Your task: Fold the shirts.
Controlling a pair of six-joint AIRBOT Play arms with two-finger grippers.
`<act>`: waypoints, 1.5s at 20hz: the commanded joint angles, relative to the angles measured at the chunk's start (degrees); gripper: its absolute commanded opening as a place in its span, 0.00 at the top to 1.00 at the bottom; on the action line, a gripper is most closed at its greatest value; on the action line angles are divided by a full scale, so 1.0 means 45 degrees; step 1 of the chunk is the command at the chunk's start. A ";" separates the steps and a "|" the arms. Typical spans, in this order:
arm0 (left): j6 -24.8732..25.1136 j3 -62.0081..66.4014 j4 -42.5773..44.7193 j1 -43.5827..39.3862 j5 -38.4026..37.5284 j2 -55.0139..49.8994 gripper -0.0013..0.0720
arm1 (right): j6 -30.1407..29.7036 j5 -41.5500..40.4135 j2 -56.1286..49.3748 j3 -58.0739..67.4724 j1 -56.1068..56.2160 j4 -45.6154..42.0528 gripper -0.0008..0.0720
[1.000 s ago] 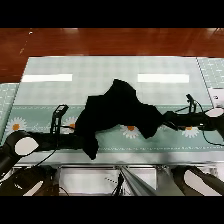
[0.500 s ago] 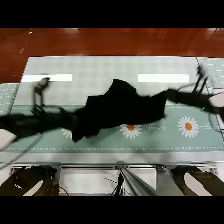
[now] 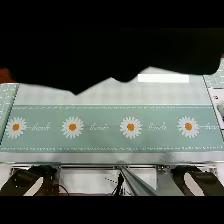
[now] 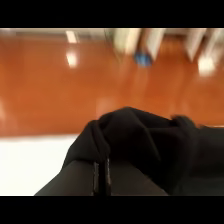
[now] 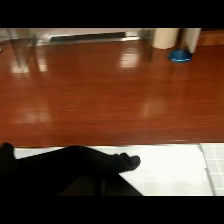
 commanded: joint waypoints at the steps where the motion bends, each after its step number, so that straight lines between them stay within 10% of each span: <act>1: 0.0393 0.0971 0.0374 0.0301 -0.0384 0.0136 0.95 | 0.0738 0.3740 0.0335 0.1637 0.0019 -0.1413 0.95; 11: 0.0583 -0.1297 -0.2288 0.0301 -0.5416 0.0126 0.95 | -0.0520 1.2274 -0.0418 0.1302 0.0019 0.0486 0.95; 20: 0.0583 -0.6105 -0.2900 0.0301 -0.4488 0.0121 0.95 | -0.0743 0.6460 -0.3507 -0.4775 0.0019 0.0491 0.95; 30: 0.0578 -1.0404 -0.5639 0.0301 -0.1860 -0.0029 0.95 | -0.0622 0.4027 -0.7150 -0.4867 0.0010 0.0709 0.84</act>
